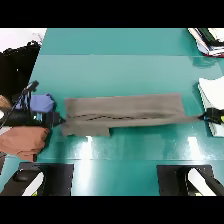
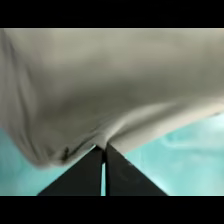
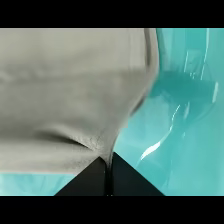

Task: Fold the shirts.

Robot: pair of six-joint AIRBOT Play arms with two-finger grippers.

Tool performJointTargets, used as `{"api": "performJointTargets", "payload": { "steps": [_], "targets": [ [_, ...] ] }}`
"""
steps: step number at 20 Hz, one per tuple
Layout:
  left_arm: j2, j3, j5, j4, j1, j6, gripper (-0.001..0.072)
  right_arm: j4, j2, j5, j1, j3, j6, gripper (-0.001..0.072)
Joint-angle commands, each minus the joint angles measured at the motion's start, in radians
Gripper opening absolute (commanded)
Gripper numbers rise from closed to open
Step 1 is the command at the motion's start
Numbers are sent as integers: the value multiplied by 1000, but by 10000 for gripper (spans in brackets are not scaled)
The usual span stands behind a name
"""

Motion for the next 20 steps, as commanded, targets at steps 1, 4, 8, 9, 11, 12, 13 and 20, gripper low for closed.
{"api": "performJointTargets", "payload": {
  "steps": [1, 4, 8, 9, 11, 12, 13, 20],
  "targets": [
    [-225, 104, 199, 6, 1, 44, 28, 3, -189, -66, 89, 147, 10, 14],
    [-406, 188, 292, 2, 1, 69, 29, 4, -370, -67, 143, 268, 36, 14],
    [-548, 273, 370, -5, 1, 67, 30, 5, -536, -69, 189, 406, 37, 118],
    [-556, 284, 374, -5, 1, 66, 44, 7, -567, -63, 189, 437, 37, 370],
    [-556, 302, 364, -5, 1, 66, 481, 54, -604, -43, 176, 478, 34, 460],
    [-554, 315, 340, -5, 1, 67, 502, 90, -611, -31, 157, 486, 32, 460],
    [-551, 333, 305, -5, 1, 67, 500, 119, -611, -22, 136, 481, 13, 459],
    [-552, 374, 209, -119, 0, 116, 36, 256, -673, 8, -48, 313, -91, 460]
  ]
}}
